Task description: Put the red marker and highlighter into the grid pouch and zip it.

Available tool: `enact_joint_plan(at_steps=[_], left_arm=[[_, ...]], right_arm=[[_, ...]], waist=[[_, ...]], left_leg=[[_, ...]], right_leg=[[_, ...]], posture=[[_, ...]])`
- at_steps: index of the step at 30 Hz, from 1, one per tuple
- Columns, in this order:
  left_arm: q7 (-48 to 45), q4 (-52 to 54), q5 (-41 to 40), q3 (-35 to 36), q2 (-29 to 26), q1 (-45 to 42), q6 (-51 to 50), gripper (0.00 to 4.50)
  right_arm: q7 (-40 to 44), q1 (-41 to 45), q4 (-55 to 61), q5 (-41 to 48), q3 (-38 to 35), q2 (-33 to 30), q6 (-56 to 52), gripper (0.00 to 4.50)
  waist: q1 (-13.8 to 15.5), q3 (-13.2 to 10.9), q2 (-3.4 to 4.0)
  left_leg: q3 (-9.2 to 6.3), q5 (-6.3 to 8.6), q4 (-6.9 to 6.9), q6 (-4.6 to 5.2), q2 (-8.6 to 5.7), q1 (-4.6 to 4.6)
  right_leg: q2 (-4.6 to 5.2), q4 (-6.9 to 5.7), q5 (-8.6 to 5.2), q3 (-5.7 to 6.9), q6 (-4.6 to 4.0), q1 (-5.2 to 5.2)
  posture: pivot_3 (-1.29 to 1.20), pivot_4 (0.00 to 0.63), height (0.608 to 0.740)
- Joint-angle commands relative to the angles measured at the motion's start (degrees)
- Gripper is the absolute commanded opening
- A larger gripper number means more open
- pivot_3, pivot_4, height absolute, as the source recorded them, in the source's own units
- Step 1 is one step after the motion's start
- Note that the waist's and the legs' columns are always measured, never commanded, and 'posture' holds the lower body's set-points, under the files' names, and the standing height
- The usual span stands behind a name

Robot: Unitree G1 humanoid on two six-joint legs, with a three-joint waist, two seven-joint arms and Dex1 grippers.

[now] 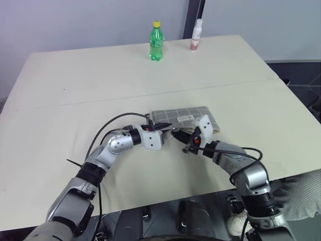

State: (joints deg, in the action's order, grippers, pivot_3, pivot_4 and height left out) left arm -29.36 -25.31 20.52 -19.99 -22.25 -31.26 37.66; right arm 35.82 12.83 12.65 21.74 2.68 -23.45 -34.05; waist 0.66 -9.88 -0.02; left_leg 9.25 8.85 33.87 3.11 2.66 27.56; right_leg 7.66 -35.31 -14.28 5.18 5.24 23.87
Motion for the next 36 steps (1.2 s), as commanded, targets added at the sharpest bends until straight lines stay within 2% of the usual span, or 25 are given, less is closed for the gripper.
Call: enact_joint_plan(at_steps=[1, 10, 17, 19, 21, 24, 27, 29, 31, 36], left_arm=[[1.15, -1.94, -0.49, 1.78, -2.06, -0.77, 0.24, 0.0], [2.05, -3.76, -1.25, 2.14, -3.77, -0.66, 1.08, 0.0], [-0.06, -5.42, -5.77, 3.47, -4.24, -0.9, -0.45, 0.0], [-5.9, -4.69, -12.29, 3.97, -3.83, -0.12, -2.71, 0.0], [-11.81, -2.94, -18.88, 4.36, -3.61, 0.91, -4.94, 0.76], [-14.94, -0.68, -22.8, 5.7, -3.37, 2.16, -8.17, 1.97], [-16.8, 4.45, -29.79, 9.47, -3.18, 4.92, -13.3, 3.5], [-18.57, 8.49, -35.25, 11.96, -3.31, 7.94, -18.07, 4.5], [-19.24, 13.02, -39.4, 14.1, -3.55, 11.16, -22.43, 4.5], [-15.42, 23.21, -47.89, 21.66, -5.27, 17.5, -36.46, 4.5]], right_arm=[[1.06, -0.81, -0.27, 0.85, -4.77, -2.93, 1.6, 0.03], [2.93, -3.0, -3.43, -0.18, -9.58, -8.59, 4.26, 0.03], [2.18, -4.56, -7.3, -2.71, -12.66, -12.32, 8.37, 0.03], [4.75, -5.63, -4.91, -0.09, -12.73, -12.24, 8.19, 0.03], [7.35, -6.79, -2.2, 2.65, -12.38, -12.02, 7.39, 0.0], [8.61, -8.33, 0.64, 4.43, -12.03, -11.77, 6.72, 0.82], [11.05, -10.56, 2.47, 5.06, -13.44, -13.19, 8.62, 2.32], [13.73, -12.66, 3.5, 5.64, -14.61, -14.69, 9.88, 3.51], [15.91, -14.73, 4.24, 6.19, -15.74, -16.07, 11.1, 4.41], [19.31, -21.05, 7.85, 7.98, -18.52, -18.61, 11.88, 4.41]], waist=[[0.0, 0.0, 0.0], [-0.07, 0.0, 0.0], [-0.08, 0.0, 0.0], [-0.09, 0.0, 0.0], [-0.08, 0.0, 0.0], [-0.09, 0.0, 0.0], [0.03, 0.0, 0.0], [0.07, 0.0, 0.0], [-0.05, 0.0, 0.0], [0.04, 0.0, 0.0]], left_leg=[[0.0, 0.0, 0.0, 0.0, 0.02, 0.0], [-0.01, -0.01, 0.09, 0.01, 0.05, -0.01], [-0.02, 0.01, 0.26, 0.05, 0.05, -0.05], [-0.02, 0.01, 0.26, 0.05, 0.06, -0.06], [-0.03, 0.03, 0.26, 0.08, 0.07, -0.06], [-0.03, 0.07, 0.28, 0.14, 0.08, -0.05], [-0.07, 0.07, 0.37, 0.14, 0.08, -0.06], [-0.12, 0.08, 0.42, 0.16, 0.06, -0.06], [-0.12, 0.1, 0.43, 0.19, 0.06, -0.08], [-0.17, 0.14, 0.43, 0.24, 0.07, -0.16]], right_leg=[[-0.01, 0.0, 0.0, 0.0, 0.0, 0.0], [-0.03, -0.05, 0.03, 0.01, 0.04, 0.0], [-0.02, -0.06, 0.09, 0.01, 0.1, -0.12], [-0.02, -0.06, 0.09, 0.01, 0.1, -0.13], [-0.02, -0.05, 0.09, 0.01, 0.1, -0.14], [-0.03, -0.05, 0.09, 0.01, 0.11, -0.15], [-0.03, -0.05, 0.09, 0.06, 0.11, -0.22], [0.0, -0.03, 0.09, 0.11, 0.11, -0.3], [0.0, 0.04, 0.09, 0.11, 0.11, -0.37], [-0.02, 0.07, 0.09, 0.13, 0.11, -0.45]], posture=[[0.0, 0.15, 0.74], [0.0, 0.15, 0.74], [0.0, 0.15, 0.74], [0.0, 0.15, 0.74], [0.0, 0.15, 0.74], [0.0, 0.15, 0.74], [0.0, 0.15, 0.74], [0.0, 0.15, 0.74], [0.0, 0.15, 0.74], [0.0, 0.15, 0.74]])
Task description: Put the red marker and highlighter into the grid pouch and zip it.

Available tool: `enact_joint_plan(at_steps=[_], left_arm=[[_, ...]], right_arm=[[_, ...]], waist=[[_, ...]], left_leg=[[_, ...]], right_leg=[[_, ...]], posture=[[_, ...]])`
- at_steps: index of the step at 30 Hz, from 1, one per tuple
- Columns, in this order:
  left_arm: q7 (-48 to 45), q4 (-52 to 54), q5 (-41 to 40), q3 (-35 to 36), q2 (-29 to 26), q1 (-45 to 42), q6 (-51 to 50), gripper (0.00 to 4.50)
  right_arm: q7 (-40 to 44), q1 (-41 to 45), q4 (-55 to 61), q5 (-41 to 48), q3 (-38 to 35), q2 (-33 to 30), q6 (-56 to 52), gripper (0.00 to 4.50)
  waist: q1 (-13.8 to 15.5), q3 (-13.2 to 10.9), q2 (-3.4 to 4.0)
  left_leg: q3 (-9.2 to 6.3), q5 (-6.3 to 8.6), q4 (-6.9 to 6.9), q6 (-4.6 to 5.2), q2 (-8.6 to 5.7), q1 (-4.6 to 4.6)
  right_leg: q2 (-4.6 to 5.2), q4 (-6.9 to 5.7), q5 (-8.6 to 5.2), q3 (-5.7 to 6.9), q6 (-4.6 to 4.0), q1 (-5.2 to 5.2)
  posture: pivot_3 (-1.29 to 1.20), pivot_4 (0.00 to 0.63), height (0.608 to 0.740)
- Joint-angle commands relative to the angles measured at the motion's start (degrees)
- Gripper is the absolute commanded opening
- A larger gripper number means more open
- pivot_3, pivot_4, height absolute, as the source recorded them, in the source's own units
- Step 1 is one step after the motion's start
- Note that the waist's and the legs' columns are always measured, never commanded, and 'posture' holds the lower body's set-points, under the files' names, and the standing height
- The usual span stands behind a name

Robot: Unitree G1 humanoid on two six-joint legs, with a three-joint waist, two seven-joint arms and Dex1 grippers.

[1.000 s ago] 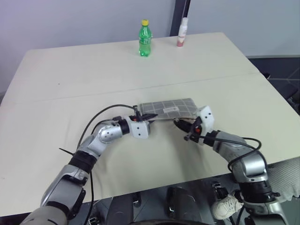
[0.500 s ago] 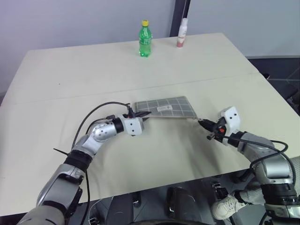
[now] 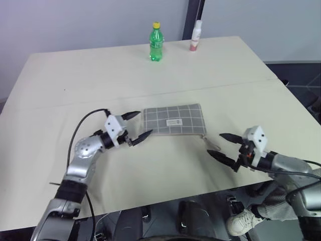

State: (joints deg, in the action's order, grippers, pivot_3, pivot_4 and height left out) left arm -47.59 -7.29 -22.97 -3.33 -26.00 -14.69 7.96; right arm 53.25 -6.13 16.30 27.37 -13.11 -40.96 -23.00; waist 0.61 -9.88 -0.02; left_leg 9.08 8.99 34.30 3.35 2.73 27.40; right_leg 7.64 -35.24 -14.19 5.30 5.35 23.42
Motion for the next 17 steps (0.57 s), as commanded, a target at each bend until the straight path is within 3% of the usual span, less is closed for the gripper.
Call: enact_joint_plan(at_steps=[1, 6, 17], left_arm=[[4.14, 5.17, -4.79, 6.7, -1.9, 1.18, -8.46, 4.5], [7.25, 2.55, -3.36, 12.09, -3.35, 0.36, -9.99, 4.5], [3.85, -3.95, -0.05, 14.41, -4.65, 0.63, -5.45, 4.5]], right_arm=[[2.13, -3.22, 4.89, 2.32, -2.99, -1.36, 0.98, 4.41], [1.16, -5.68, 3.85, -0.64, -3.65, -1.42, 4.03, 4.41], [0.56, -3.88, -1.55, -2.12, -5.8, -1.88, 6.85, 4.41]], waist=[[0.1, 0.0, 0.0], [0.1, 0.0, 0.0], [0.1, 0.0, 0.0]], left_leg=[[-0.02, -0.01, 0.01, -0.01, 0.0, 0.0], [-0.03, 0.0, 0.01, -0.03, -0.01, -0.01], [0.15, 0.02, -0.38, -0.11, 0.01, 0.08]], right_leg=[[0.0, -0.01, 0.0, 0.02, 0.0, 0.0], [0.03, 0.06, -0.01, 0.04, -0.01, -0.02], [0.05, 0.25, 0.04, 0.03, -0.12, 0.24]], posture=[[0.0, 0.15, 0.74], [0.0, 0.15, 0.74], [0.0, 0.15, 0.74]])
